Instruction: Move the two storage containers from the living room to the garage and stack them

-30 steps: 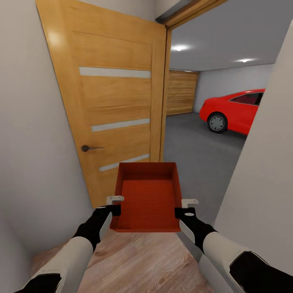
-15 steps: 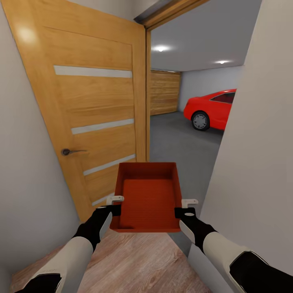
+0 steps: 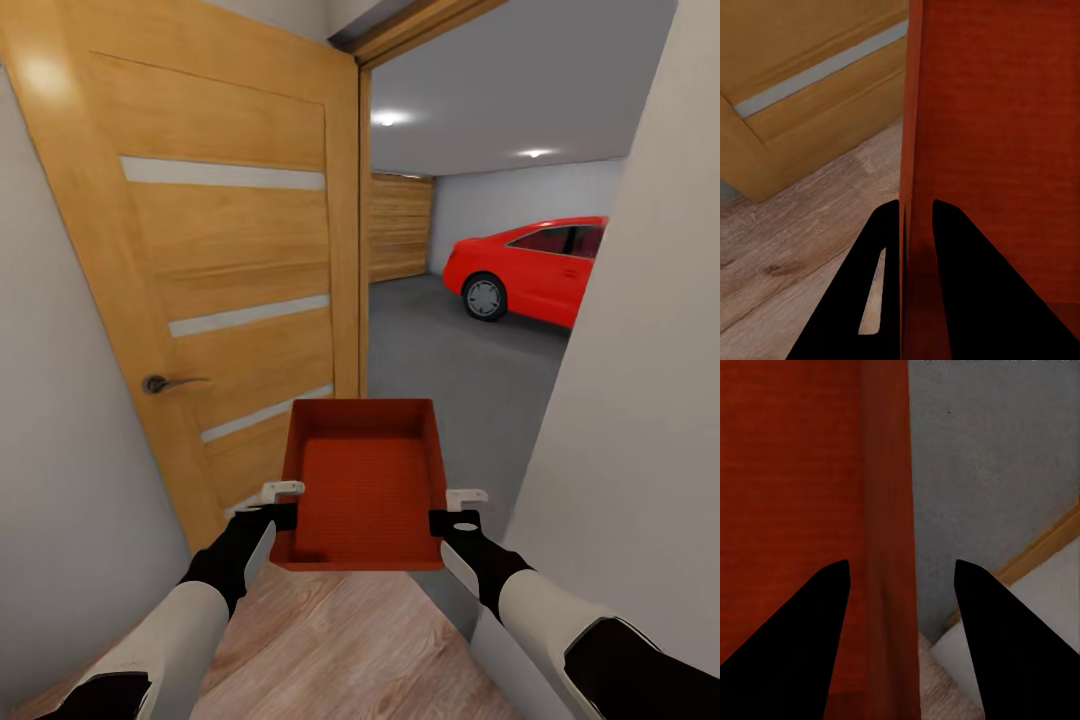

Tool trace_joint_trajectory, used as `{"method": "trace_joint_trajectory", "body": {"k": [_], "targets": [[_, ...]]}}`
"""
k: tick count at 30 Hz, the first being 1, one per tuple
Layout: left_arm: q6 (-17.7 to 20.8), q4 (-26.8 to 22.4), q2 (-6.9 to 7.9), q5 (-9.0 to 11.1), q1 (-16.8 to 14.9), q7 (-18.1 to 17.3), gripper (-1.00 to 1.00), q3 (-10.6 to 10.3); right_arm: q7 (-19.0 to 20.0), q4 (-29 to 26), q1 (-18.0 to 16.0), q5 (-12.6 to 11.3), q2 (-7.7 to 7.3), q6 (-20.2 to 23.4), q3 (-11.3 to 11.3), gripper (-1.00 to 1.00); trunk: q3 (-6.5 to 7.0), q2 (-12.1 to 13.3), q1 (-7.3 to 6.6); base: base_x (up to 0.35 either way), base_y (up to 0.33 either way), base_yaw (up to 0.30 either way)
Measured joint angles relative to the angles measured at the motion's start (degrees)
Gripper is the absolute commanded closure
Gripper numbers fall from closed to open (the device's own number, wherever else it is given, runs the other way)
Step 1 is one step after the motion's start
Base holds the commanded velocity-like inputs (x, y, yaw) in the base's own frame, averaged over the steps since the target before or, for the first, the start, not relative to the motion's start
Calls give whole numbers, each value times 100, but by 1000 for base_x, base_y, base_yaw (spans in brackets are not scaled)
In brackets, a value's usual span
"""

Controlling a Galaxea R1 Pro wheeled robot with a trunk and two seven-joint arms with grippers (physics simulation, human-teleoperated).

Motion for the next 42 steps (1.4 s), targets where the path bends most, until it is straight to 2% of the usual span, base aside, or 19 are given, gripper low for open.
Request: {"method": "trace_joint_trajectory", "body": {"k": [12,32,42], "targets": [[-1,1,2,3,1,0,100,-3,-5,0,0,-4,1,0,4,100,0,0,0,202,249,-29],[-7,4,3,6,0,-2,100,-6,-6,-1,0,2,1,0,1,100,0,1,2,14,11,-239],[0,0,0,1,0,0,100,-1,1,0,0,2,0,0,-2,100,0,0,0,142,178,-47]]}}
